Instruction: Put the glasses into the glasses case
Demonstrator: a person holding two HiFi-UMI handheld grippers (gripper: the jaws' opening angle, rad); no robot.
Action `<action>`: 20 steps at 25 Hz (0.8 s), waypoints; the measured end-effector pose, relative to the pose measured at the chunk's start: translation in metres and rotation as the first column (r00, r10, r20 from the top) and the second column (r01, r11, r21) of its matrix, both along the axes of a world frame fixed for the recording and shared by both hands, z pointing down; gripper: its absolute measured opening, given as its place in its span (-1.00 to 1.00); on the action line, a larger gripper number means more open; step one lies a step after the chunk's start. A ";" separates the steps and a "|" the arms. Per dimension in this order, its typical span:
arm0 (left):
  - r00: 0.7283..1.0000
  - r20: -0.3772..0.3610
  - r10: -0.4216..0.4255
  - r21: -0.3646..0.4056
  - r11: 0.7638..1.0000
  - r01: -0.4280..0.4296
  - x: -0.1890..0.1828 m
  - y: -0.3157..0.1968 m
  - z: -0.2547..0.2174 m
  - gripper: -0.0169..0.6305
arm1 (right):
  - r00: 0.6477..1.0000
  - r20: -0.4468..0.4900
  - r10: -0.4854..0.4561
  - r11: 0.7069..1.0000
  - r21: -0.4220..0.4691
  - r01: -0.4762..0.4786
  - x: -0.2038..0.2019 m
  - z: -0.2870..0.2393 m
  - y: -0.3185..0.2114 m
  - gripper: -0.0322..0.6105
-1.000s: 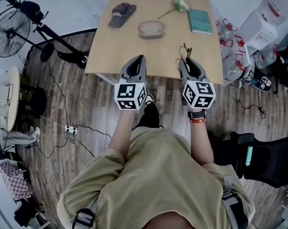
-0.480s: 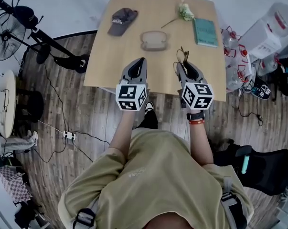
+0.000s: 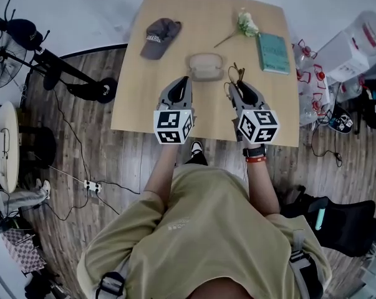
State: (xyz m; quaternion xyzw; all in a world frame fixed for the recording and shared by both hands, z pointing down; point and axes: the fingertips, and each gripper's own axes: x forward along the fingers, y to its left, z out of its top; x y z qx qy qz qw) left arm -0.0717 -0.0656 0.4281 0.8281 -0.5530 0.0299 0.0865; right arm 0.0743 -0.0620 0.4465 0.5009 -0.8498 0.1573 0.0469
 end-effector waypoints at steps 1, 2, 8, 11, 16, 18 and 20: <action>1.000 0.001 0.005 -0.001 1.000 -0.005 -0.002 -0.009 0.002 -0.88 | 1.000 0.000 0.001 1.000 0.007 -0.001 -0.002 -0.001 -0.008 -0.56; 1.000 0.003 0.016 -0.003 1.000 -0.016 -0.003 -0.018 0.004 -0.88 | 1.000 -0.002 0.000 1.000 0.009 0.000 -0.004 0.000 -0.017 -0.56; 0.993 -0.019 0.114 -0.018 0.993 -0.115 -0.002 -0.061 0.020 -0.88 | 0.998 -0.045 -0.049 0.999 -0.002 0.049 -0.015 0.018 -0.063 -0.56; 0.991 -0.034 0.129 -0.026 0.991 -0.130 -0.003 -0.077 0.026 -0.88 | 0.996 -0.039 -0.082 0.996 -0.045 0.080 -0.020 0.029 -0.077 -0.56; 0.986 -0.010 0.169 -0.031 0.985 -0.169 -0.004 -0.098 0.037 -0.88 | 0.985 -0.054 -0.161 0.980 -0.129 0.153 -0.032 0.050 -0.100 -0.56; 0.984 0.004 0.175 -0.050 0.983 -0.175 -0.003 -0.109 0.046 -0.88 | 0.978 -0.059 -0.201 0.968 -0.164 0.189 -0.036 0.061 -0.111 -0.56; 0.984 0.009 0.177 -0.073 0.982 -0.176 0.000 -0.121 0.055 -0.88 | 0.967 -0.071 -0.245 0.954 -0.194 0.227 -0.037 0.070 -0.125 -0.56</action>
